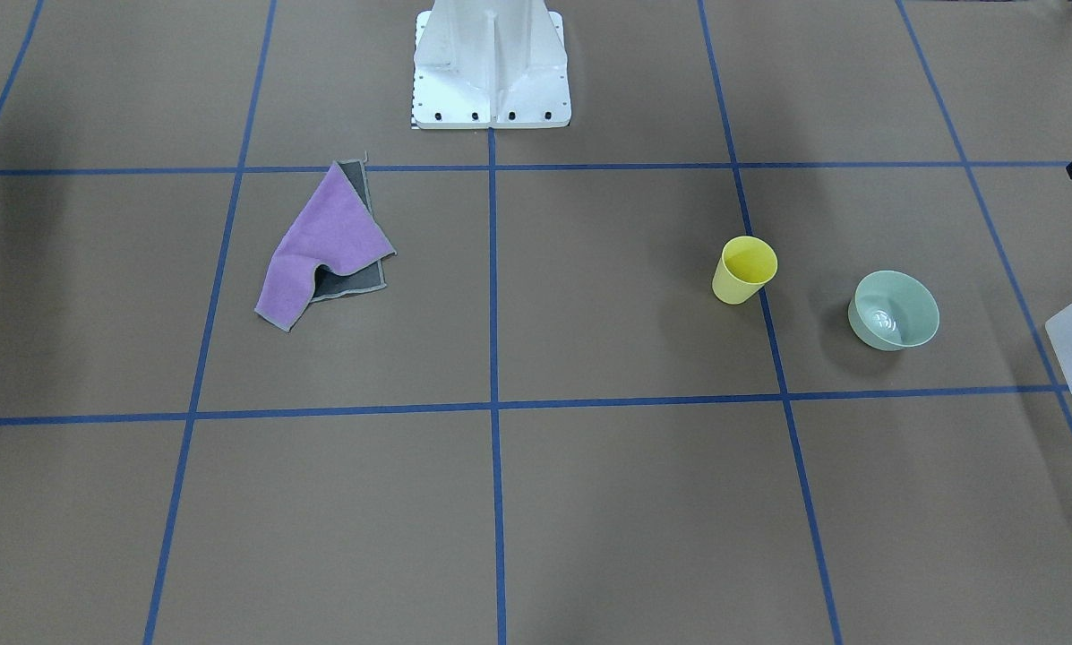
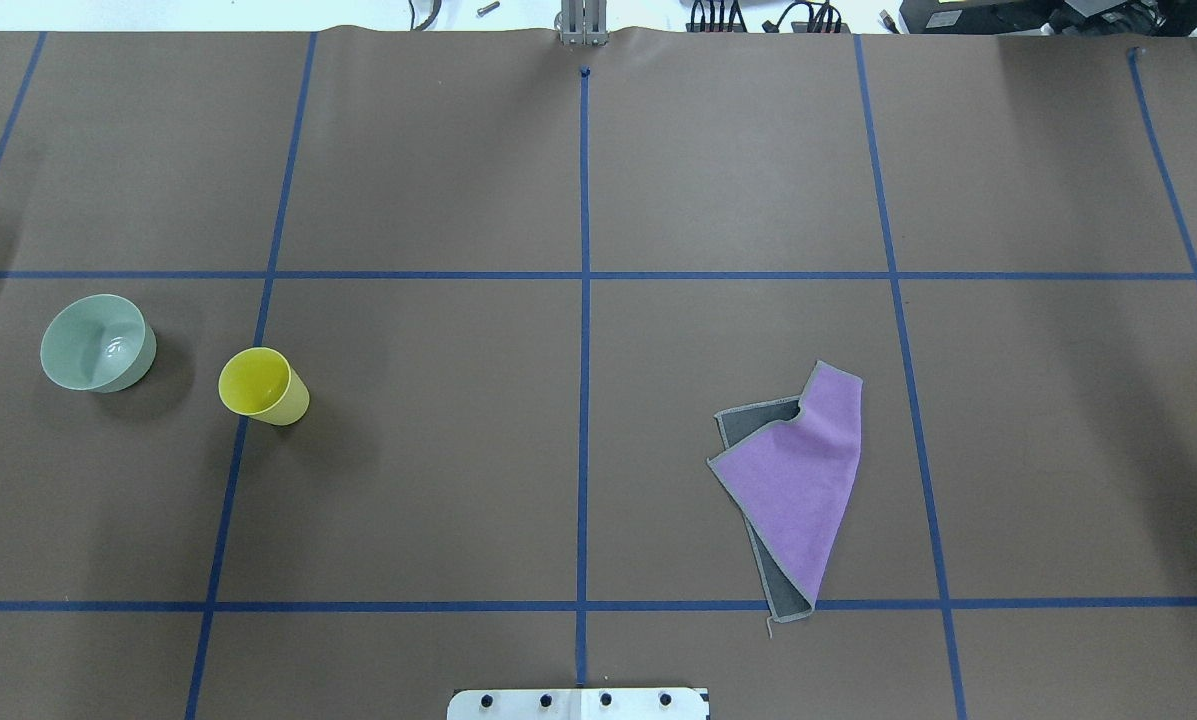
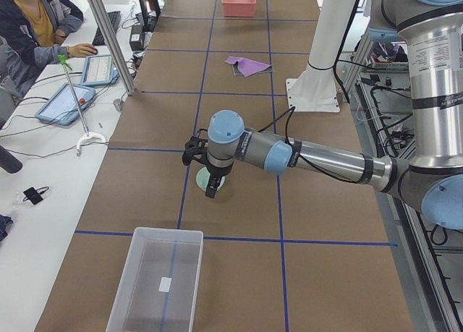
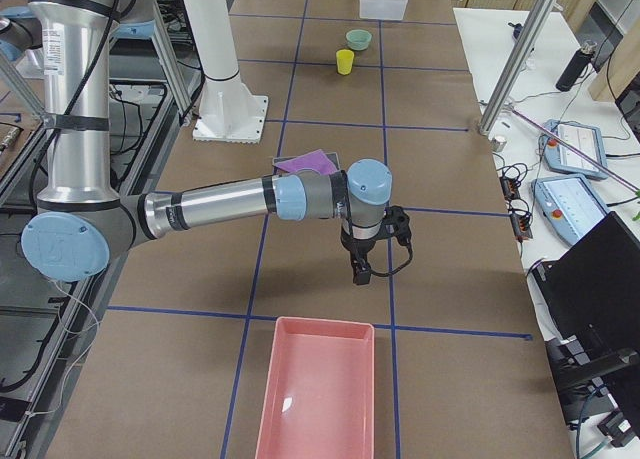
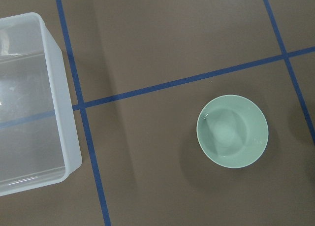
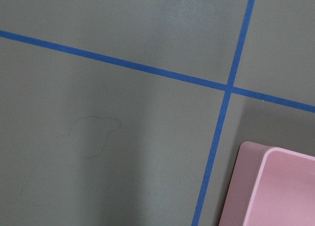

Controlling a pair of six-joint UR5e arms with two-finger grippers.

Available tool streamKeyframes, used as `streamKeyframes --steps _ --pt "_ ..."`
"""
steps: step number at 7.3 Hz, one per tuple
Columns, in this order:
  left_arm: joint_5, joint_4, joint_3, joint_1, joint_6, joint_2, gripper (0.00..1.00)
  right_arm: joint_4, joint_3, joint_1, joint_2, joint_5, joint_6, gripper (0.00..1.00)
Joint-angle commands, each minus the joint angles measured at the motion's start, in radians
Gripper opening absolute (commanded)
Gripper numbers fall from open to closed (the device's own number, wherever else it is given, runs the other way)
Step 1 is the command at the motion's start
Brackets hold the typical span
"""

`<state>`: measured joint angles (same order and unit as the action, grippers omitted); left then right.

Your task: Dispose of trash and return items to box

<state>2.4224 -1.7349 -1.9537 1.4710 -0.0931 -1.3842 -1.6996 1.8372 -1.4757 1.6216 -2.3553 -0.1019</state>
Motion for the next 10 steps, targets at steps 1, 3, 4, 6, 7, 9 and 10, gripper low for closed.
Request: streamKeyframes --steps 1,3,4,6,7,9,10 --pt "0.001 0.002 0.007 -0.001 -0.004 0.001 0.98 0.001 -0.001 0.000 0.000 -0.018 -0.002 1.00" --pt "0.001 -0.002 0.018 -0.005 -0.007 -0.007 0.98 0.127 0.002 0.002 -0.002 -0.041 0.128 1.00" --pt "0.001 -0.002 0.016 -0.005 -0.008 -0.007 0.98 0.247 0.005 0.062 -0.003 -0.067 0.315 1.00" --pt "0.000 0.000 0.018 -0.005 -0.010 -0.009 0.98 0.542 0.010 0.281 -0.014 0.011 0.727 0.99" --pt "0.000 0.000 0.021 -0.005 -0.010 -0.003 0.98 0.613 0.042 0.389 -0.022 0.077 0.896 0.96" --pt "0.001 0.000 0.036 -0.005 -0.008 -0.001 0.98 0.609 0.117 0.591 -0.072 0.201 1.054 0.94" --pt "0.001 0.000 0.036 -0.003 -0.008 0.002 0.98 0.607 0.132 0.697 -0.104 0.267 1.077 0.92"
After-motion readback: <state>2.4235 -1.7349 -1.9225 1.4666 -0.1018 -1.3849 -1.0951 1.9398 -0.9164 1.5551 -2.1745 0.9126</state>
